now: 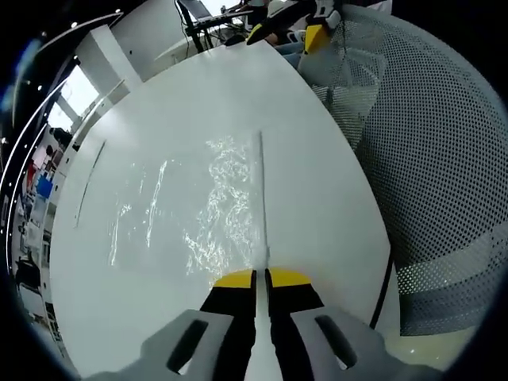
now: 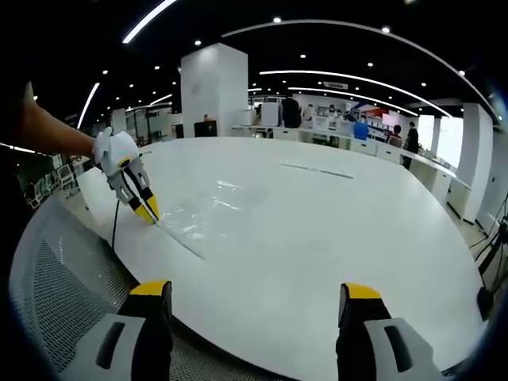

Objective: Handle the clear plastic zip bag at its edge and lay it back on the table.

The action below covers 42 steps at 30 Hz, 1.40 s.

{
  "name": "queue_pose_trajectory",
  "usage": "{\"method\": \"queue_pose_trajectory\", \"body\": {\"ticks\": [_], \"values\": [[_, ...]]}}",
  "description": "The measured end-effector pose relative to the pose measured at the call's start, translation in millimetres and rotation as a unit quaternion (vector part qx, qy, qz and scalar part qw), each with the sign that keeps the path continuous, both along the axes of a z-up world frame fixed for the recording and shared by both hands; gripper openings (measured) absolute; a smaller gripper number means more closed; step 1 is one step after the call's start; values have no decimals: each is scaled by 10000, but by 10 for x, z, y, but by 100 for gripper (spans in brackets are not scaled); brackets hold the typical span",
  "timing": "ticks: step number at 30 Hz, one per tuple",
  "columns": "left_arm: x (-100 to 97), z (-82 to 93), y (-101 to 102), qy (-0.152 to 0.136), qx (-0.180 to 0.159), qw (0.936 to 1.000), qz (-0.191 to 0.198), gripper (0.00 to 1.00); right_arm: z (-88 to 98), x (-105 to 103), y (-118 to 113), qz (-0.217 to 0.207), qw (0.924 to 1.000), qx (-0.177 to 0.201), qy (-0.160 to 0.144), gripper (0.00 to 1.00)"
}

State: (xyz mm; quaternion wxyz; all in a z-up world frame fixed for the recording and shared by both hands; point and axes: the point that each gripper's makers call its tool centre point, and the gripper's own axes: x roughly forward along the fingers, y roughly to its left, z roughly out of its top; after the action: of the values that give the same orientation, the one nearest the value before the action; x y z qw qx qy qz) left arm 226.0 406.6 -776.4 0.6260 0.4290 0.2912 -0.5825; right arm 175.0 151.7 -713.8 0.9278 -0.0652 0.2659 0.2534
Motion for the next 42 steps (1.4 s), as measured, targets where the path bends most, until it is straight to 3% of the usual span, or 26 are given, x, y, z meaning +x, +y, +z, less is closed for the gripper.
{"method": "queue_pose_trajectory", "body": {"ticks": [10,12,14,27,42], "values": [[3,-8,-17,33,-2,10000,31,0,-9,-23,33,142,9998,-106,35,87],[-3,0,-25,36,2,10000,35,0,39,-8,84,275,9995,-22,-123,88],[1,-3,-18,10,12,10000,16,0,24,-33,92,401,9989,-208,-89,88],[-31,40,-5,-17,-2,9999,101,0,12,-58,135,765,9958,-495,-95,85],[-142,164,-29,-5,-29,9999,111,0,309,53,335,1168,9907,-594,-359,77]]}}
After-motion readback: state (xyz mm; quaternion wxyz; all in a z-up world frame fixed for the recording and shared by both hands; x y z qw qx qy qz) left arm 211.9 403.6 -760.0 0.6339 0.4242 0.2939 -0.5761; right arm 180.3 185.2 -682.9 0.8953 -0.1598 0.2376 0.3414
